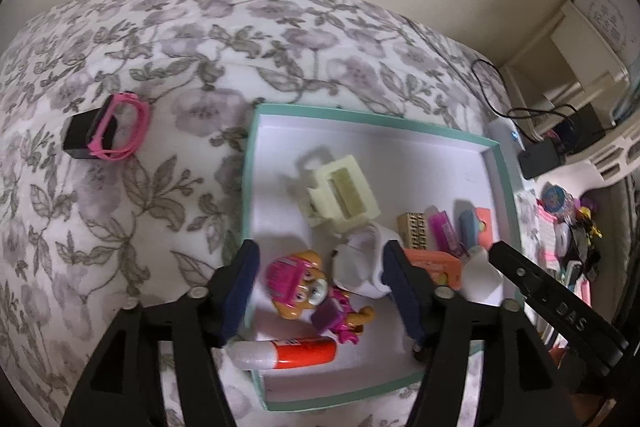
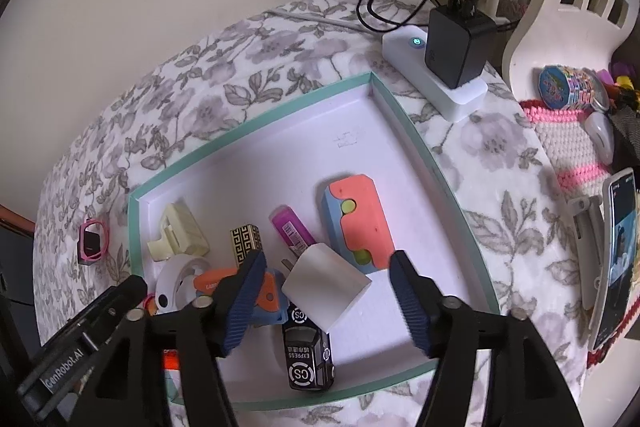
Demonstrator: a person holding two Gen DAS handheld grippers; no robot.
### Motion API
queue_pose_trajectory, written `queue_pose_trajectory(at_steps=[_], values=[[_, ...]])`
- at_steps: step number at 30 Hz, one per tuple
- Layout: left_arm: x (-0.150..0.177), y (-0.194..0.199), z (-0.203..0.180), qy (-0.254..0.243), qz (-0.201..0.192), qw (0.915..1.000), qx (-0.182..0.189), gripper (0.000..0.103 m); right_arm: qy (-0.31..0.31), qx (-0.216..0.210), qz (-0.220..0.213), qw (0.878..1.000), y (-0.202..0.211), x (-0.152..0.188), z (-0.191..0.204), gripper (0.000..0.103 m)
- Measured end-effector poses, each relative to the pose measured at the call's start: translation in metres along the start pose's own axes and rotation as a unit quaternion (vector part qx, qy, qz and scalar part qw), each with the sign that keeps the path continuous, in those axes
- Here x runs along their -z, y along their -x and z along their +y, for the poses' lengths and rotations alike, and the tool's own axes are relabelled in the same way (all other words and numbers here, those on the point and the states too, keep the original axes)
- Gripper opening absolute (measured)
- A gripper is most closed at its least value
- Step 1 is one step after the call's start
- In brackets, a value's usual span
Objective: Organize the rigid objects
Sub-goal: 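Lower the white case and white cube into the tray and open both tools, then move both tools out of the tray toward the pink watch and black plug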
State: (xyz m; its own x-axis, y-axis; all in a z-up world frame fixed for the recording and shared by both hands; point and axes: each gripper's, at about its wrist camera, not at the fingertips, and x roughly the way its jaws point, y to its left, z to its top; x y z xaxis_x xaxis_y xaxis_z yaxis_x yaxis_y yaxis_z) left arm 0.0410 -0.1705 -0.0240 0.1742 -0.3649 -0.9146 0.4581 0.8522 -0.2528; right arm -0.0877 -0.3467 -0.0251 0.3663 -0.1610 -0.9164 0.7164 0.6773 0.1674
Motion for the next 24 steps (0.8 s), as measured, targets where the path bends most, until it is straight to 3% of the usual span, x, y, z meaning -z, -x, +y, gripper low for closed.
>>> queue_pose_trajectory(at_steps=[1,2,5,7,24], values=[[0.0,0.0,0.002,0.002,-0.002,1.0,-0.007,0.086,0.003,0.003,-0.003,1.0,0.0,0.0,0.001,0.085],[-0.001,0.0,0.005,0.005,-0.005,0.9999,-0.016,0.088,0.006,0.005,-0.005,1.0,0.0,-0.001,0.002,0.088],[-0.002,0.0,0.015,0.015,-0.008,0.9992,-0.035,0.089,0.012,0.009,-0.009,1.0,0.0,-0.002,0.003,0.093],[-0.003,0.0,0.022,0.027,-0.007,0.9989,-0.038,0.089,0.015,0.012,-0.012,1.0,-0.001,-0.002,0.004,0.103],[-0.013,0.011,0.059,0.062,-0.047,0.9933,-0.085,0.093,0.04,0.003,-0.052,0.998,0.007,-0.001,0.019,0.103]])
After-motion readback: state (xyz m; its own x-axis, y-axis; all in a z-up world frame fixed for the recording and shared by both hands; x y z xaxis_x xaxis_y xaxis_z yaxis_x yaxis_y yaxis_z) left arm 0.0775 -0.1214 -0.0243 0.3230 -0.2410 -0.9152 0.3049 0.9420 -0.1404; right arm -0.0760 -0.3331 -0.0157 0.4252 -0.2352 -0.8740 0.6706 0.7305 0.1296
